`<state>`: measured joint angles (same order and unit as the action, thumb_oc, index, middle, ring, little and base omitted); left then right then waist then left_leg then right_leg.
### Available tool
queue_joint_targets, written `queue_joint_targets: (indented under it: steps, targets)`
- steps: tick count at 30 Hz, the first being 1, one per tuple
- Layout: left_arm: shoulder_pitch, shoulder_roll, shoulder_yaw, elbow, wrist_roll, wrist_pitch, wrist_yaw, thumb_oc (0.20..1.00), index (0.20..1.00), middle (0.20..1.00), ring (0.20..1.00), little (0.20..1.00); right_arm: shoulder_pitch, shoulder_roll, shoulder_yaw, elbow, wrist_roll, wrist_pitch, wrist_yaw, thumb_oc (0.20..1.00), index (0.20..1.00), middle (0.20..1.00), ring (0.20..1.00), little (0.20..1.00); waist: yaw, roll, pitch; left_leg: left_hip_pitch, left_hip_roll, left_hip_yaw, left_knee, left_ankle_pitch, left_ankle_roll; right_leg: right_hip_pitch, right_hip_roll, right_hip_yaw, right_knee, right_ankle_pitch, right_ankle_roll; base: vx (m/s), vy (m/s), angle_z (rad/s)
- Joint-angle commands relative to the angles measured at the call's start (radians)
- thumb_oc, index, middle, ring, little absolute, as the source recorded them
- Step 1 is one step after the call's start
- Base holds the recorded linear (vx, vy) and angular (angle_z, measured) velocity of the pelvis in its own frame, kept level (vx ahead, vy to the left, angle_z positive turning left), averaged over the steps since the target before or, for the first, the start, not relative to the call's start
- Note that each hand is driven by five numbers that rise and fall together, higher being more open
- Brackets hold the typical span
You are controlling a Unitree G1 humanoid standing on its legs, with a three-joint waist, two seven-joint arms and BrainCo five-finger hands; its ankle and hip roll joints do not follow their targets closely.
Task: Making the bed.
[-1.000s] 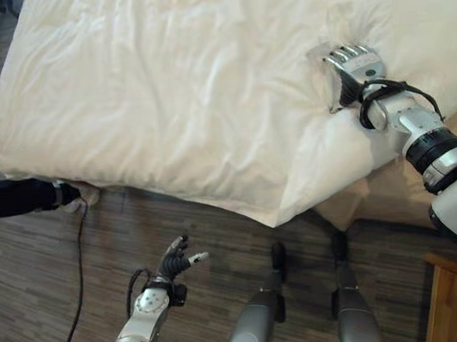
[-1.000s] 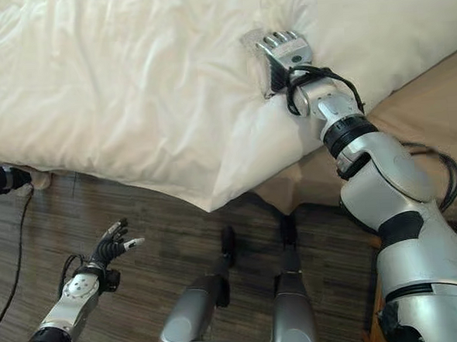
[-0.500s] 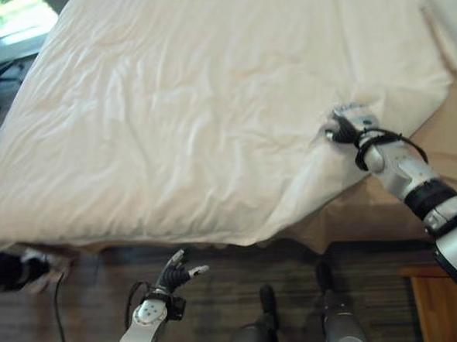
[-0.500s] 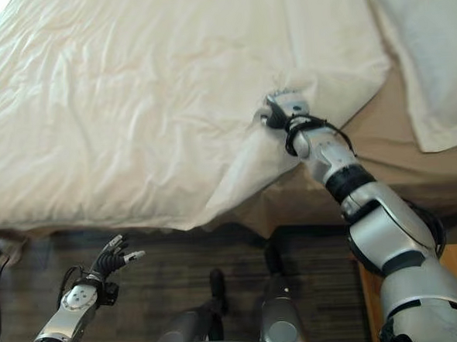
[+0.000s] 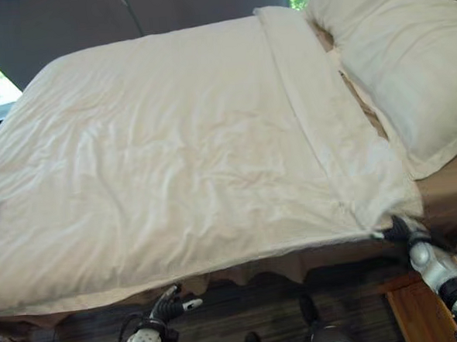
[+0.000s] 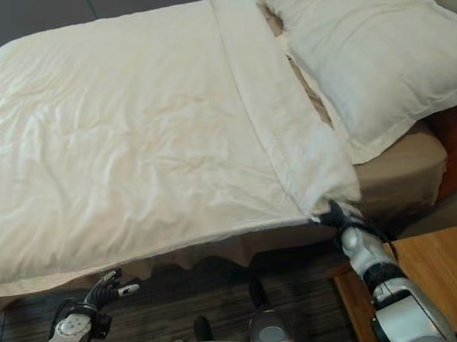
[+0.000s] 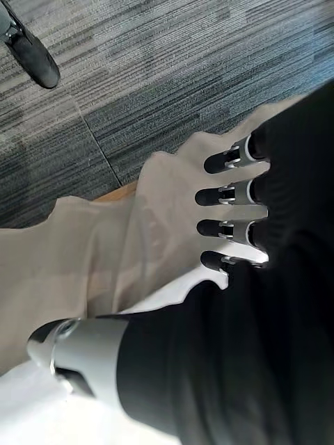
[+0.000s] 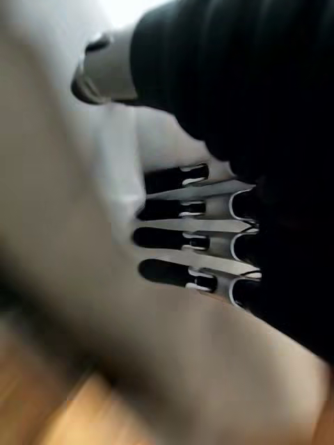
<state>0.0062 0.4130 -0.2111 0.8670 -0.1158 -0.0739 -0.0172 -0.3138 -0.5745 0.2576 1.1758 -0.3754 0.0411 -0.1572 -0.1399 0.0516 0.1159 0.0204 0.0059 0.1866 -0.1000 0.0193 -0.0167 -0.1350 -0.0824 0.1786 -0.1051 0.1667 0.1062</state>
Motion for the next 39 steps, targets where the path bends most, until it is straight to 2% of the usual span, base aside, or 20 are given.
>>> queue_joint_targets:
  steps: [1,3,7,11,13,14,17,19,20,21,24,26,27,29,31,35,38,39]
  targets:
    - [-0.149,-0.042,-0.012,0.076,0.012,-0.008,0.038,1.0,1.0,1.0,1.0,1.0,-0.061,-0.013,-0.027,0.157,0.079,0.049,-0.034,1.0,1.0,1.0,1.0,1.0,-0.026,0.01,0.0,-0.006,0.002,-0.019,0.013,-0.044,0.001,0.017,-0.035,-0.005,0.018,-0.069,0.025,0.06,0.026,-0.04]
    - [-0.157,-0.06,-0.036,0.085,-0.005,-0.01,0.041,1.0,1.0,1.0,1.0,1.0,-0.03,-0.051,-0.108,0.286,0.134,0.079,-0.037,1.0,1.0,1.0,1.0,1.0,-0.035,0.022,0.0,-0.003,0.001,-0.018,0.013,-0.046,0.0,0.02,-0.04,-0.007,0.018,-0.073,0.027,0.05,0.023,-0.13]
    - [-0.149,-0.064,-0.041,0.082,-0.003,-0.007,0.039,1.0,1.0,1.0,1.0,1.0,-0.001,-0.075,-0.152,0.336,0.155,0.092,-0.04,1.0,1.0,1.0,1.0,1.0,-0.034,0.019,0.002,-0.003,0.004,-0.016,0.013,-0.046,0.0,0.02,-0.041,-0.012,0.018,-0.076,0.031,0.01,-0.005,-0.04]
    - [-0.154,-0.059,-0.034,0.078,0.01,-0.004,0.046,1.0,1.0,1.0,1.0,1.0,0.012,-0.115,-0.186,0.29,0.186,0.079,-0.063,1.0,1.0,1.0,1.0,1.0,-0.038,-0.011,0.0,-0.001,0.016,-0.007,0.013,-0.046,-0.003,0.023,-0.034,-0.011,0.018,-0.075,0.034,0.01,-0.03,-0.1]
    - [-0.168,-0.056,-0.024,0.069,-0.005,-0.001,0.055,1.0,1.0,1.0,1.0,1.0,-0.005,-0.143,-0.208,0.217,0.254,0.061,-0.077,1.0,1.0,1.0,1.0,1.0,-0.043,-0.03,-0.002,0.002,0.022,-0.002,0.013,-0.046,-0.004,0.025,-0.029,-0.006,0.018,-0.072,0.034,0.01,-0.025,-0.09]
    - [-0.174,-0.062,-0.021,0.072,-0.003,0.001,0.062,1.0,1.0,1.0,1.0,1.0,0.002,-0.145,-0.235,0.16,0.322,0.047,-0.073,0.2,0.2,0.2,0.2,0.2,-0.047,-0.039,-0.003,0.002,0.025,0.001,0.013,-0.047,-0.005,0.025,-0.026,-0.003,0.018,-0.072,0.035,0.0,-0.026,-0.09]
    - [-0.185,-0.063,-0.005,0.077,-0.021,0.006,0.064,1.0,1.0,1.0,1.0,1.0,0.005,-0.161,-0.272,0.043,0.411,0.025,-0.083,0.2,0.2,0.2,0.2,0.2,-0.051,-0.056,-0.008,0.005,0.031,0.005,0.013,-0.049,-0.006,0.024,-0.021,-0.002,0.018,-0.07,0.035,0.01,-0.011,-0.09]
    - [-0.189,-0.058,0.014,0.077,-0.05,0.013,0.06,1.0,1.0,1.0,1.0,1.0,0.0,-0.164,-0.322,-0.111,0.536,-0.01,-0.103,0.2,0.2,0.2,0.2,0.2,-0.053,-0.069,-0.013,0.007,0.037,0.008,0.013,-0.05,-0.006,0.023,-0.018,-0.002,0.018,-0.068,0.034,0.01,-0.009,-0.05]
    - [-0.189,-0.052,0.02,0.074,-0.046,0.016,0.058,1.0,1.0,1.0,1.0,1.0,0.0,-0.163,-0.345,-0.184,0.598,-0.032,-0.104,0.2,0.2,0.2,0.2,0.2,-0.055,-0.074,-0.015,0.008,0.041,0.012,0.013,-0.05,-0.007,0.023,-0.015,-0.002,0.018,-0.067,0.035,0.01,-0.017,-0.03]
    - [-0.183,-0.05,0.027,0.073,-0.043,0.021,0.056,1.0,1.0,1.0,1.0,1.0,0.006,-0.134,-0.384,-0.294,0.714,-0.082,-0.102,0.2,0.2,0.2,0.2,0.2,-0.053,-0.082,-0.019,0.011,0.044,0.015,0.013,-0.052,-0.007,0.024,-0.013,-0.002,0.018,-0.065,0.035,0.01,0.0,-0.05]
    - [-0.172,-0.047,0.03,0.068,-0.042,0.025,0.055,1.0,1.0,1.0,1.0,1.0,0.016,-0.116,-0.407,-0.36,0.771,-0.102,-0.091,0.2,0.2,0.2,0.2,0.2,-0.049,-0.089,-0.021,0.012,0.046,0.015,0.013,-0.052,-0.008,0.026,-0.01,-0.003,0.018,-0.065,0.034,0.01,0.001,-0.02]
    - [-0.126,-0.06,0.049,0.079,-0.062,0.037,0.047,1.0,1.0,1.0,1.0,1.0,-0.018,0.028,-0.494,-0.463,1.199,-0.229,0.007,0.2,0.2,0.2,0.2,0.2,-0.028,-0.094,-0.028,0.015,0.053,0.005,0.013,-0.053,-0.01,0.033,-0.007,-0.014,0.018,-0.07,0.032,0.05,-0.005,0.01]
    - [-0.125,-0.057,0.049,0.078,-0.063,0.038,0.047,1.0,1.0,1.0,1.0,1.0,-0.016,0.029,-0.494,-0.462,1.203,-0.231,0.01,0.2,0.2,0.2,0.2,0.2,-0.028,-0.097,-0.03,0.013,0.052,0.004,0.013,-0.053,-0.01,0.031,-0.007,-0.014,0.018,-0.07,0.032,0.04,-0.02,-0.11]
    - [-0.076,-0.057,0.061,0.073,-0.087,0.04,0.03,1.0,1.0,1.0,1.0,1.0,-0.055,0.099,-0.551,-0.475,1.429,-0.291,0.044,0.2,0.2,0.2,0.2,0.2,-0.003,-0.095,-0.034,0.012,0.053,-0.007,0.013,-0.053,-0.012,0.037,-0.008,-0.028,0.018,-0.076,0.03,0.05,-0.025,-0.01]
    - [-0.06,-0.058,0.058,0.069,-0.097,0.04,0.025,1.0,1.0,1.0,1.0,1.0,-0.094,0.108,-0.568,-0.473,1.494,-0.323,0.04,0.2,0.2,0.2,0.2,0.2,0.01,-0.092,-0.035,0.012,0.051,-0.014,0.013,-0.053,-0.012,0.04,-0.01,-0.035,0.018,-0.08,0.027,0.06,-0.021,0.08]
    - [-0.071,-0.071,0.018,0.05,-0.123,0.028,0.033,1.0,1.0,1.0,1.0,1.0,-0.215,0.096,-0.533,-0.471,1.489,-0.355,-0.011,0.2,0.2,0.2,0.2,0.2,0.025,-0.075,-0.012,-0.003,0.043,-0.026,0.013,-0.048,-0.013,0.03,-0.013,-0.04,0.018,-0.081,0.024,0.0,-0.013,0.19]
    - [-0.099,-0.081,-0.023,0.032,-0.147,0.012,0.041,1.0,1.0,1.0,1.0,1.0,-0.341,0.048,-0.501,-0.424,1.472,-0.356,-0.044,0.2,0.2,0.2,0.2,0.2,0.032,-0.046,0.028,-0.037,0.033,-0.035,0.013,-0.035,-0.016,0.0,-0.022,-0.041,0.018,-0.073,0.021,-0.11,0.031,0.12]
    - [-0.105,-0.079,-0.045,0.015,-0.172,0.001,0.042,1.0,1.0,1.0,1.0,1.0,-0.413,0.014,-0.478,-0.389,1.47,-0.358,-0.056,0.2,0.2,0.2,0.2,0.2,0.039,-0.028,0.049,-0.059,0.026,-0.039,0.013,-0.027,-0.018,-0.021,-0.026,-0.04,0.018,-0.068,0.021,-0.13,0.032,0.16]
